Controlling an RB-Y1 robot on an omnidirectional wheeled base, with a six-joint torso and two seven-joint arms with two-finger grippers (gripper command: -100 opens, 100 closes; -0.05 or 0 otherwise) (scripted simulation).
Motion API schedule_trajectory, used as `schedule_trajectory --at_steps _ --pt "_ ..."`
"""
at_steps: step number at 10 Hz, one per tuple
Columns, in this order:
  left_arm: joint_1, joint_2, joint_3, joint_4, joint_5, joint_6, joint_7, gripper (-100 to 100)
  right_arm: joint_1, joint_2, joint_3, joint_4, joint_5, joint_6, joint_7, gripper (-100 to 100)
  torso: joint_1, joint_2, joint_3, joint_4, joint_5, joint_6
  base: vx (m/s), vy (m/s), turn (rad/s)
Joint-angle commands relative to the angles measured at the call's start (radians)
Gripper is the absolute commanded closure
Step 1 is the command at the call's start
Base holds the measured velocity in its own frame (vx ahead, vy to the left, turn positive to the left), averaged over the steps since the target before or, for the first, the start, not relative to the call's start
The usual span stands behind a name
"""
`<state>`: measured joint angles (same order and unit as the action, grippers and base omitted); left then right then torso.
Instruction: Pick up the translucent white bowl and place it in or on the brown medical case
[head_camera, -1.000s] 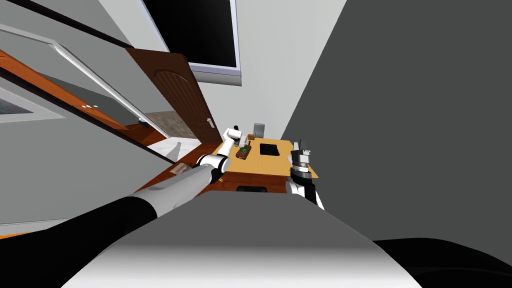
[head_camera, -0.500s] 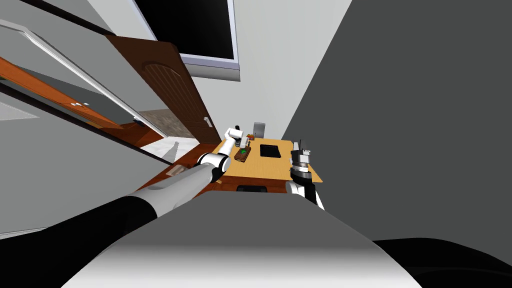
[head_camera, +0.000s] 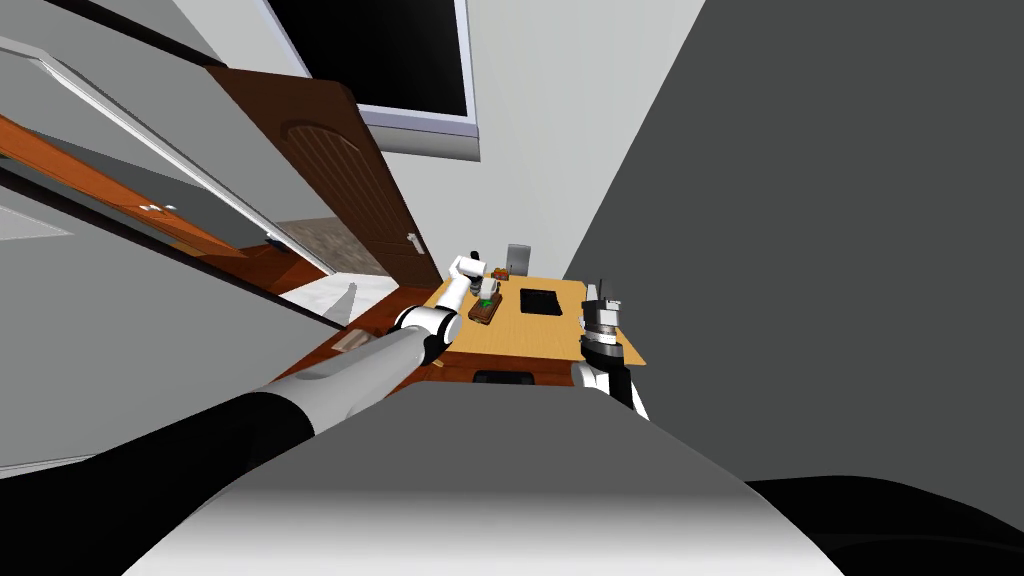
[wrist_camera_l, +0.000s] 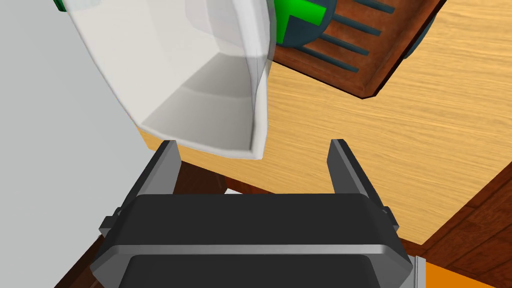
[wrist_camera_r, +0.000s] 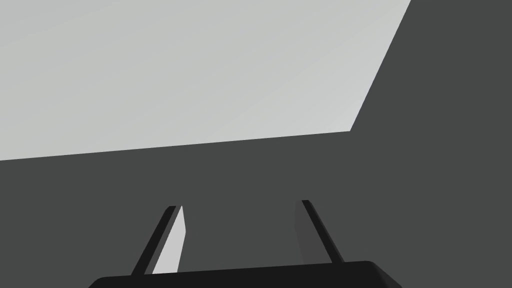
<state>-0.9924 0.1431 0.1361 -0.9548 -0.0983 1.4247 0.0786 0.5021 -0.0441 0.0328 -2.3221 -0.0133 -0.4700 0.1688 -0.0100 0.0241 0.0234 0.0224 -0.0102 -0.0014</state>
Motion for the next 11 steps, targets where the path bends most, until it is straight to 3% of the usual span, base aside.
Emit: schedule_trajectory --at_steps 1,4,5,6,11 --pt "-0.008 -0.001 0.005 -0.004 0.004 0.032 -0.002 -100 0.0 0.0 0.0 0.0 0.0 0.0 0.0 0 0.0 0.0 0.0 0.0 0.0 0.0 0.04 0.022 -0.012" --pt "-0.024 -0.003 0.015 -0.011 0.013 0.095 -0.005 -100 0.0 0.0 0.0 0.0 0.0 0.0 0.0 0 0.002 -0.007 -0.004 -0.001 0.0 0.0 0.103 0.038 -0.019" --pt "-0.021 -0.003 0.013 -0.009 0.011 0.079 -0.004 -100 0.0 0.0 0.0 0.0 0.0 0.0 0.0 0 0.003 -0.007 -0.004 -0.002 0.001 0.0 0.047 0.026 -0.005" --pt "-0.022 -0.003 0.013 -0.009 0.011 0.084 -0.004 0 0.0 0.0 0.0 0.0 0.0 0.0 0.0 0 0.002 -0.004 -0.003 -0.001 0.001 0.0 0.009 0.004 0.001" --pt "-0.022 -0.003 0.013 -0.009 0.011 0.083 -0.004 0 0.0 0.0 0.0 0.0 0.0 0.0 0.0 0 0.0 0.0 0.0 0.0 0.0 0.0 0.0 0.0 0.0"
